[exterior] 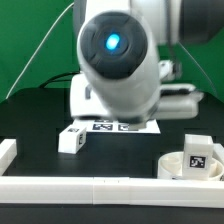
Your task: Assemble stool
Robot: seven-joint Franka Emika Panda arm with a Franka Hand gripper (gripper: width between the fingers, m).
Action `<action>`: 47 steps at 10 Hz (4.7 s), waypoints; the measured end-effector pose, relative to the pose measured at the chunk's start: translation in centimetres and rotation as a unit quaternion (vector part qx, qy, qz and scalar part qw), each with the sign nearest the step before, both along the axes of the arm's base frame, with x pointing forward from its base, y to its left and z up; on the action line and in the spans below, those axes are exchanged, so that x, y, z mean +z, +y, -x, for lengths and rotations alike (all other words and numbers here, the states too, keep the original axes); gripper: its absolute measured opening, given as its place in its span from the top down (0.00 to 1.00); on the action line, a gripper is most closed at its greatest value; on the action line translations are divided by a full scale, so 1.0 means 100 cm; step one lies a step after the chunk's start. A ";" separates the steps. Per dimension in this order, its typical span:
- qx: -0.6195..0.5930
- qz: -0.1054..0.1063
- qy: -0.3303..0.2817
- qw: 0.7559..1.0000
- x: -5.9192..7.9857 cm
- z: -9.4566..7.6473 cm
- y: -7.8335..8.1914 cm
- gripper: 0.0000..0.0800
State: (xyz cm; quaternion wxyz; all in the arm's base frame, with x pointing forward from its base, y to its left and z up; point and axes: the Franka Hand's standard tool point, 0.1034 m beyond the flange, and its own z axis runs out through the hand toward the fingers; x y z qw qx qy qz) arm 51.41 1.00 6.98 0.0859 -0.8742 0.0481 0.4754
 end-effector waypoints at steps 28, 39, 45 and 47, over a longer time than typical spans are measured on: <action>-0.155 0.094 -0.652 0.736 0.054 -0.074 0.015 0.59; -0.154 0.085 -0.647 0.742 0.030 -0.074 0.038 0.59; -0.147 0.094 -0.666 0.726 0.022 -0.068 0.037 0.59; -0.145 0.103 -0.677 0.715 0.012 -0.060 0.036 0.59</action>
Offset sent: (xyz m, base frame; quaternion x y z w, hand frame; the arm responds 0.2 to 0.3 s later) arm 0.0000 0.0000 0.0000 0.0000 0.0650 0.0000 0.9979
